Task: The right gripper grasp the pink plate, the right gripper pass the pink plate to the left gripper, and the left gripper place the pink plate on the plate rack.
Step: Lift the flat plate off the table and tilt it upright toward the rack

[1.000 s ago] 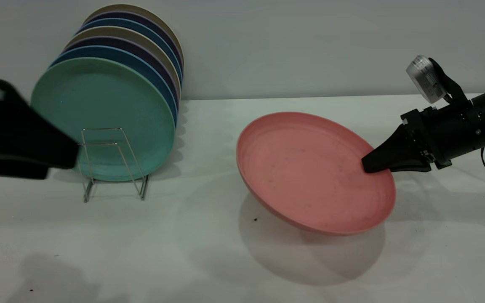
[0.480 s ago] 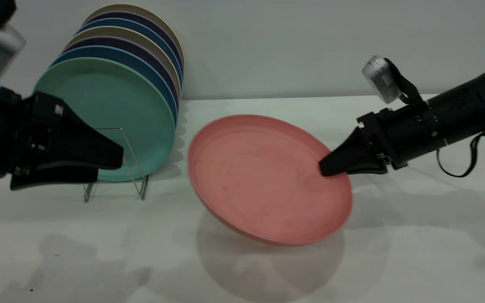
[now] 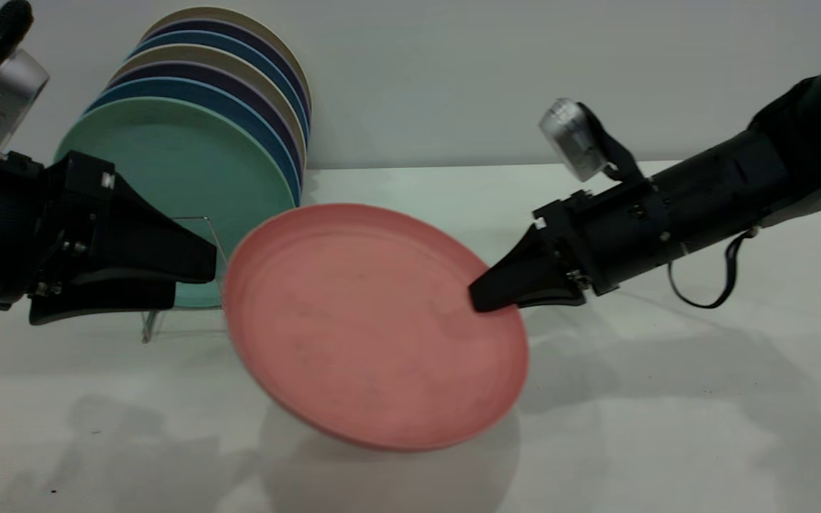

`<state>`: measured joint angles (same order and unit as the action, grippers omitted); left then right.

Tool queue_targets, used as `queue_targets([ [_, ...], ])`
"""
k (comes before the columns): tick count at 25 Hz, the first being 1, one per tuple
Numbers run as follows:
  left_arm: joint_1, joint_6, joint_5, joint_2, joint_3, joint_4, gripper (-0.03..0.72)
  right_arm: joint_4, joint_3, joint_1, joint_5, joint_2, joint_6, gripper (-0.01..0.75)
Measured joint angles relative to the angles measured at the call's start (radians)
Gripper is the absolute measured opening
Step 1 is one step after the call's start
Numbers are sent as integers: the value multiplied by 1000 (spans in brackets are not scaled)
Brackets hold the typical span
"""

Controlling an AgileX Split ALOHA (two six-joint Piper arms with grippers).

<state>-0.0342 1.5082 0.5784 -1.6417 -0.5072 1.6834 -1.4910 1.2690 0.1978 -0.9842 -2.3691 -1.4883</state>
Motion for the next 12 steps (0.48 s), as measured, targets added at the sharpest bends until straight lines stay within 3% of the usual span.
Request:
queue_targets([
  [8, 0, 8, 2, 0, 0, 17, 493, -67, 0, 41, -100, 15, -23, 15],
  [12, 0, 9, 8, 0, -4, 17, 435, -81, 0, 52, -119, 52, -42, 23],
])
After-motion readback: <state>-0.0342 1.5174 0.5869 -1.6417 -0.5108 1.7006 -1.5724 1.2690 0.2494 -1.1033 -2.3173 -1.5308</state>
